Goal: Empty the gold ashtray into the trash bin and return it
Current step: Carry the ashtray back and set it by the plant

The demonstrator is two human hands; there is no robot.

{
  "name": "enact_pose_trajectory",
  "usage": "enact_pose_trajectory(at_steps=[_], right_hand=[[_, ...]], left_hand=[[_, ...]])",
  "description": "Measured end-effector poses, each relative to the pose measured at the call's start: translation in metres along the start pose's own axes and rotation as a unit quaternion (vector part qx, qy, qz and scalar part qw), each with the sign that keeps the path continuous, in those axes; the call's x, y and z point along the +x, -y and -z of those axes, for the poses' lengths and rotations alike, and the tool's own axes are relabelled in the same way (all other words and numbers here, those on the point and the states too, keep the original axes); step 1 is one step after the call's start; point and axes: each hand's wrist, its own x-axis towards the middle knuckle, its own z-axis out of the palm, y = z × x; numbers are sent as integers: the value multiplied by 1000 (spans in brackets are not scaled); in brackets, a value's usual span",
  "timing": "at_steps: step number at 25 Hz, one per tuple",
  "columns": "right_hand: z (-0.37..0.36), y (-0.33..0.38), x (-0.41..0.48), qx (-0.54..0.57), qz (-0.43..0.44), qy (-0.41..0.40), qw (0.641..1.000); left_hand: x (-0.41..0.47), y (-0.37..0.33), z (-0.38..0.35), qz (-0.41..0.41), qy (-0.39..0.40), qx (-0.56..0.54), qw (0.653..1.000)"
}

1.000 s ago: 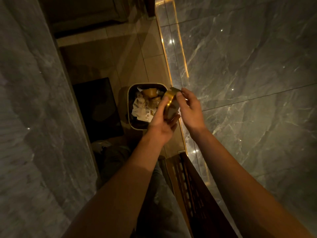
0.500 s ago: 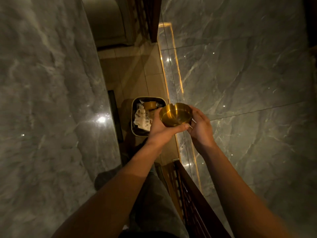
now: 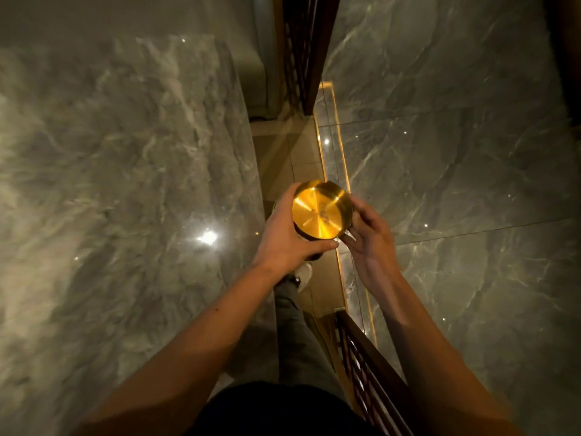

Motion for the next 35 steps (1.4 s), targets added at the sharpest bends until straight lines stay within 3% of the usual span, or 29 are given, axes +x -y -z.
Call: enact_pose_trajectory(at_steps=[7, 14, 27, 35], right_hand=[[-58, -5, -39, -68, 68, 127, 987], [-152, -14, -85, -176, 138, 236, 946], [-417, -92, -184, -321, 192, 249, 894], [-465, -103, -196, -364, 246, 288, 851]], left_hand=[[-46, 9, 89, -54, -8, 34, 998], [-96, 40, 192, -97, -38, 4, 995], [-217, 145, 440, -122, -116, -44, 985], [-254, 161, 482, -119, -168, -54, 977]])
